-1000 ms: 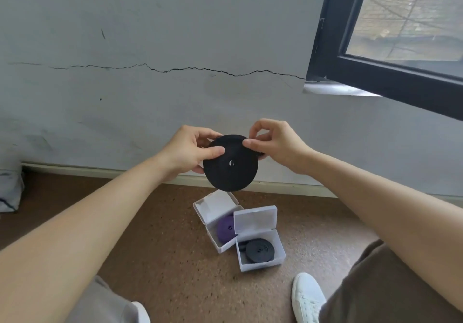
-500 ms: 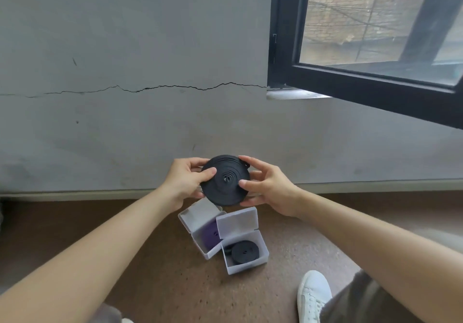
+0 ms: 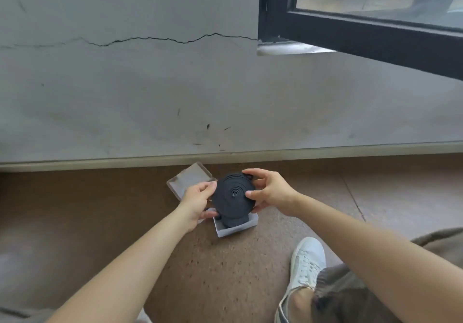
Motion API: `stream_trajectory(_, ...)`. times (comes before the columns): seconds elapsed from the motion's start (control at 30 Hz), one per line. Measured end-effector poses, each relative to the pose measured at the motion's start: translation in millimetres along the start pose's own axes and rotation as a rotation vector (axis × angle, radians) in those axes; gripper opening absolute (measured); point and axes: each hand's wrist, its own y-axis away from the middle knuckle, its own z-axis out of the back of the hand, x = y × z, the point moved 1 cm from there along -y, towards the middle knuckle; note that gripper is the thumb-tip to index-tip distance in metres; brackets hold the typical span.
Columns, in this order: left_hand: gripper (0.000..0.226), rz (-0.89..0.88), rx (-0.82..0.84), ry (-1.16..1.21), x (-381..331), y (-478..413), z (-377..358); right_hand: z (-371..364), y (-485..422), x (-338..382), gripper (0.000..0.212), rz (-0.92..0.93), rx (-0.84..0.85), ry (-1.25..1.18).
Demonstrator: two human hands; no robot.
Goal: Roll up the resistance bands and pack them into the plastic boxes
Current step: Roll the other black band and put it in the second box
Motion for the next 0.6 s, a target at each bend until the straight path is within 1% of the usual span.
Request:
stream_trajectory(0.07,0.027,0.046,-0.025,0.038,17.9,-9.9,-8.0,-0.1,-6.4,-20.8,0.054,-0.049,-0.025,-0.011)
stream_trajectory(0.17,0.023,0.138,-0.059,0.071,48.0,-31.4,-13.1,-4.5,-24.5,-54.3,0.057,-0.143,-0.051,-0.021)
stream_trajectory(0.27,0.018,0.21,-0.097,0.067,81.4,-52.9,-14.3,-9.3,-43.5,-88.7,0.06,-0.251,-0.046,-0.053)
stream_trajectory(0.33,0.017,0.228,-0.088,0.03,99.3,-65.9,-16.1,-9.0,-56.9,-107.1,0.061,-0.331,-0.024,-0.056)
stream_trajectory(0.4,0.031,0.246,-0.048,-0.052,118.4,-81.3,-20.2,-6.5,-73.6,-125.8,0.062,-0.411,0.0,-0.063)
stream_trajectory(0.5,0.057,0.207,-0.005,-0.232,138.7,-100.1,-24.1,-3.9,-93.8,-144.7,0.061,-0.495,0.016,-0.085)
stream_trajectory(0.6,0.073,0.086,0.021,-0.571,147.7,-116.6,-25.8,-5.4,-118.1,-160.7,0.059,-0.54,0.025,-0.074)
